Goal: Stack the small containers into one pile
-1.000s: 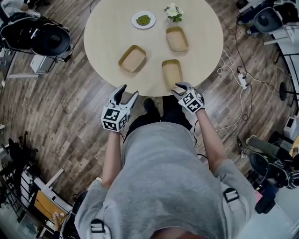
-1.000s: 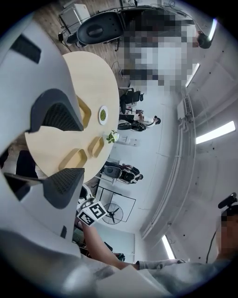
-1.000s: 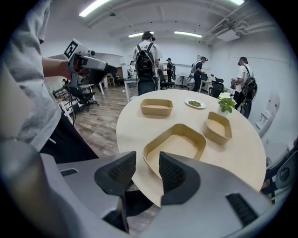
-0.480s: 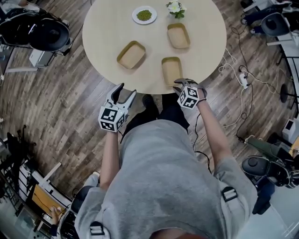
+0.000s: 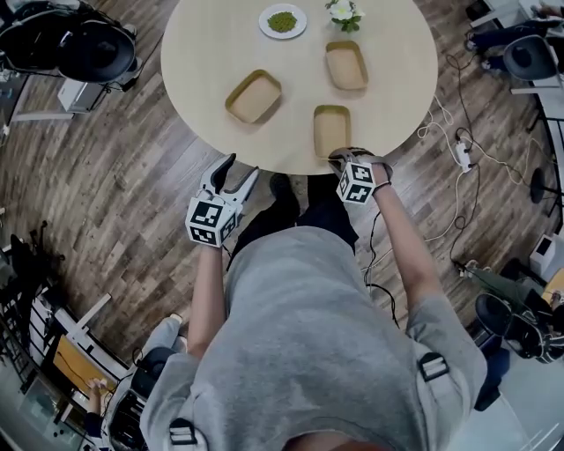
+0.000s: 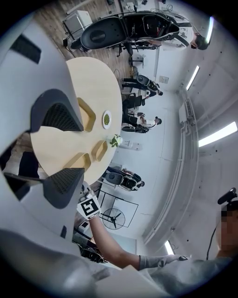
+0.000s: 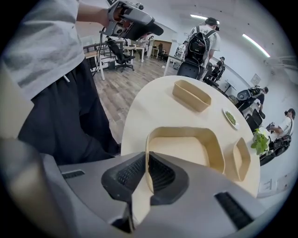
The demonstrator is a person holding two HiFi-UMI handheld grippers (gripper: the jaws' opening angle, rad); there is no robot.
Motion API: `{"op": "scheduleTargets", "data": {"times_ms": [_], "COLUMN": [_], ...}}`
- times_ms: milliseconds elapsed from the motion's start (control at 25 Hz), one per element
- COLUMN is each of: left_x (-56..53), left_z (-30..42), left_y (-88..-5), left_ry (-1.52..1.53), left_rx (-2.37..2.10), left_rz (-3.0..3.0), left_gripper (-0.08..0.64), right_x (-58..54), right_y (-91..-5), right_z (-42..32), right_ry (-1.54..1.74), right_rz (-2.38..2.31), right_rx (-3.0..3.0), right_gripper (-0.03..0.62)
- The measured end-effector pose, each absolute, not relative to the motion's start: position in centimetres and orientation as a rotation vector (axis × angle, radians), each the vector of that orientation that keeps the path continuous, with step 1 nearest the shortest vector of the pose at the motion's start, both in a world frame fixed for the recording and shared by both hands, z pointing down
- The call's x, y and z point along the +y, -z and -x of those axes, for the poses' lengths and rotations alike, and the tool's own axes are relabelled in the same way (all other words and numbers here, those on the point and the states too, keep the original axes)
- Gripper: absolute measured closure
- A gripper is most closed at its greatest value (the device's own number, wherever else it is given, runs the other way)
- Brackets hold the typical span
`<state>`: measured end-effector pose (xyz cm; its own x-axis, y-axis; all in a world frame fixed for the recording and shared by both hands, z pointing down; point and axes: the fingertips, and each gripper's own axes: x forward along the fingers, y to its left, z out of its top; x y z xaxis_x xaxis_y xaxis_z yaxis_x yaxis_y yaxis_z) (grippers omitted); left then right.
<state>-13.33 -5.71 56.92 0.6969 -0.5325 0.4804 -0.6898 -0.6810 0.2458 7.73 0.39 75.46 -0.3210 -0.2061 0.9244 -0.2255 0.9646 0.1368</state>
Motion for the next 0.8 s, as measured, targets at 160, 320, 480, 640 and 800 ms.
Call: {"op": "scheduleTargets", "data": {"times_ms": [160, 320, 480, 640, 800], "left_x": [-5.6, -5.7, -5.8, -5.5, -5.2], "left_z": [13.6, 13.8, 14.0, 14.6, 15.1], "left_y": [-57.1, -57.0, -56.5, -56.5, -56.5], "left_ry": [-0.524, -0.516, -0.508, -0.502, -0.488], "left_rx": [-0.955, -0.962, -0.969, -0.977, -0.989], "left_rz": [-2.492, -2.49, -2.493, -2.49, -2.481], "left_gripper": [0.299, 0.299, 0.301, 0.301, 0.304], "right_x": [0.3, 0.0, -0.8, -1.3, -2.1], "right_y": [-75.3, -74.8, -73.3, -72.1, -70.9], "right_z": [-7.3, -7.0, -6.2, -4.9, -3.7], "right_ry": [-0.008, -0.027, -0.099, -0.132, -0.148], "right_rz": [-0.305, -0.31, -0.379, -0.426, -0.474], "right_rx": [-1.918, -1.925, -1.959, -1.985, -2.005], "right_gripper": [0.568, 0.568, 0.569, 0.569, 0.571]}}
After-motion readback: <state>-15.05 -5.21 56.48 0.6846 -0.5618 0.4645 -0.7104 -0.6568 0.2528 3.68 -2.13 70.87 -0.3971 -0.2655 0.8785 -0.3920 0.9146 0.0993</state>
